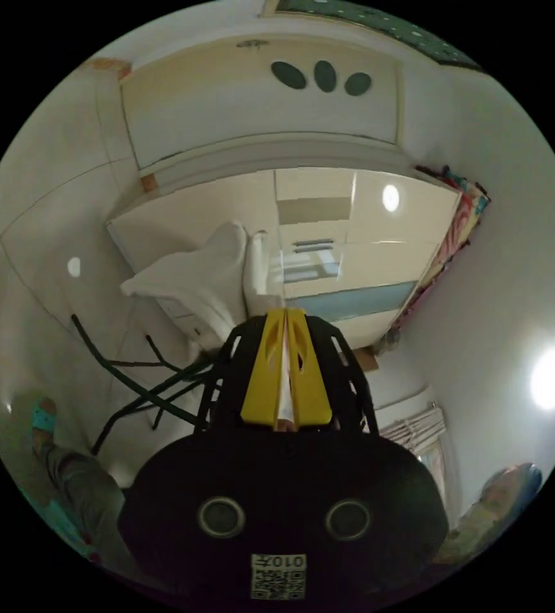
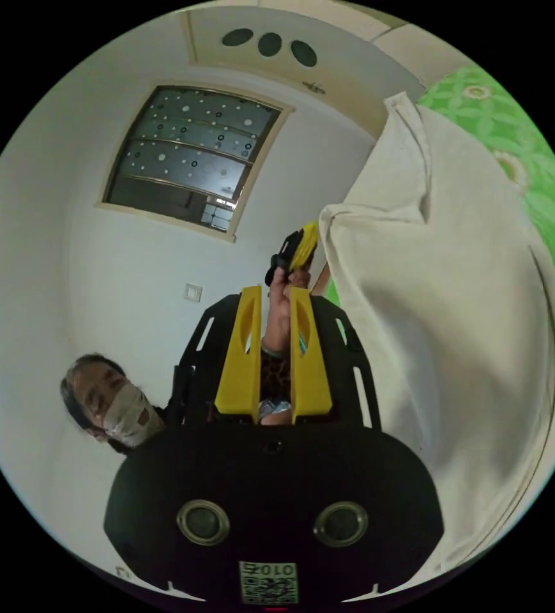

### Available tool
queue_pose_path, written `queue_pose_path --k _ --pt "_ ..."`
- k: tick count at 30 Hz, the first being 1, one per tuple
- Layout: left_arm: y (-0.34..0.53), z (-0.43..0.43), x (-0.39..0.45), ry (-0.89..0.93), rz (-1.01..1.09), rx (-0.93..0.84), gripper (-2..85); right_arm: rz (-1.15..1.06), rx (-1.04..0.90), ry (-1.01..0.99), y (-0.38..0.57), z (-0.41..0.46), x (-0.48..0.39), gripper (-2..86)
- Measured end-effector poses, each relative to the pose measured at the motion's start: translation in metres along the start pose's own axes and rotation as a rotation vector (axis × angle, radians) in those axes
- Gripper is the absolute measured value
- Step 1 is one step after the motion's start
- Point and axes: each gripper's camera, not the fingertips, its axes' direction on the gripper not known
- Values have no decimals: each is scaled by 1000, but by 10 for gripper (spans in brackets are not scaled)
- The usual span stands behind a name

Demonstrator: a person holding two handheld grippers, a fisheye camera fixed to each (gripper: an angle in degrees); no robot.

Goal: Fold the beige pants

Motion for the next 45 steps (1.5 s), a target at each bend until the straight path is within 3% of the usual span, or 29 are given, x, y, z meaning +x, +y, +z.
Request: queue_pose_path --k 3,6,10,14,19,23,28,35,38,45 --pt "27 12 50 -53 211 -102 -2 13 102 123 77 -65 -32 80" --pt "63 62 98 -111 442 -355 -2 85 208 246 160 -125 -64 70" --pt "109 139 148 -252 688 -583 -2 62 500 188 302 -209 -127 47" --pt "129 200 141 -496 683 -754 -3 148 904 242 460 -281 -176 53" --pt "129 217 157 -482 643 -736 -2 492 1303 264 653 -320 -194 107" --pt "169 265 219 -276 714 -829 -1 499 1355 155 675 -324 -192 111" --pt "263 376 298 -202 919 -1059 -1 340 1275 129 616 -383 -216 116" --pt "376 510 341 -328 1153 -1219 10 372 1174 240 574 -435 -257 130" --pt "389 545 342 -291 1150 -1262 28 351 1204 191 580 -448 -268 124" --pt "392 595 331 -397 1076 -1294 72 388 1289 183 592 -477 -299 120"
